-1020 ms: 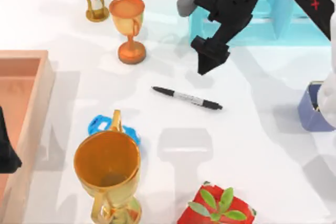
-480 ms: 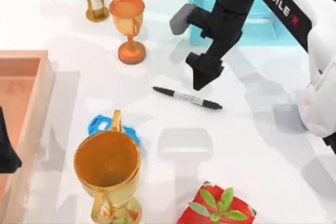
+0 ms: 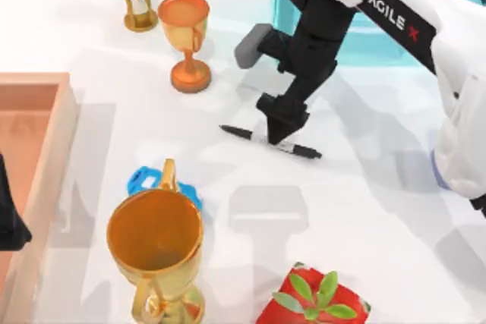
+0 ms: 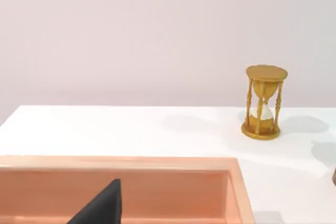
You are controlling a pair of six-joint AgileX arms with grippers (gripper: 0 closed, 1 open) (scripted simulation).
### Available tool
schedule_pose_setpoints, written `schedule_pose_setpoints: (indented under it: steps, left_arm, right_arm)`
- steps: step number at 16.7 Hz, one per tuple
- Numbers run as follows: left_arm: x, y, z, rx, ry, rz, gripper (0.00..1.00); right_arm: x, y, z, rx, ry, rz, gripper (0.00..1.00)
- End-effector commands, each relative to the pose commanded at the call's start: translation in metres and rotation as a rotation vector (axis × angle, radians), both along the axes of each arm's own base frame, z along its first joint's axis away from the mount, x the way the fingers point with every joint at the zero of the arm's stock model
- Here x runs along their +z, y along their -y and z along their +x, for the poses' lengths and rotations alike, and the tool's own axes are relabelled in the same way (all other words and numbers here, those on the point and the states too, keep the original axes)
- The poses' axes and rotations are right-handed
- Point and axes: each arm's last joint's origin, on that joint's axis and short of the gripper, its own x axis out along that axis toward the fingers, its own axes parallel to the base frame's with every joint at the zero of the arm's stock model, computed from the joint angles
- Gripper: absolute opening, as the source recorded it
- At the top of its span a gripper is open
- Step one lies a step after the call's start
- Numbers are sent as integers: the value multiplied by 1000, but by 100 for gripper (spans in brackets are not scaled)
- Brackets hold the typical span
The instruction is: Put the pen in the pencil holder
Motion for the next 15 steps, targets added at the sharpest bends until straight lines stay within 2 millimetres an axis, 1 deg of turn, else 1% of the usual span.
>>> schedule_pose_setpoints:
  steps: [4,6,8,12,15]
  left_arm:
    - [0,0,0,0,0,0,100]
    - [0,0,0,0,0,0,100]
    - [0,0,0,0,0,0,100]
    - [0,0,0,0,0,0,100]
    - [0,0,0,0,0,0,100]
  right_arm:
    - [-40,-8,-8,1,-10,-5,100]
    - [-53,-11,-13,1,-6,-3,100]
    - [-60,-12,-15,0,-3,-2,100]
    - [-60,-12,-15,0,-3,-2,100]
    - [-60,-12,-15,0,-3,-2,77]
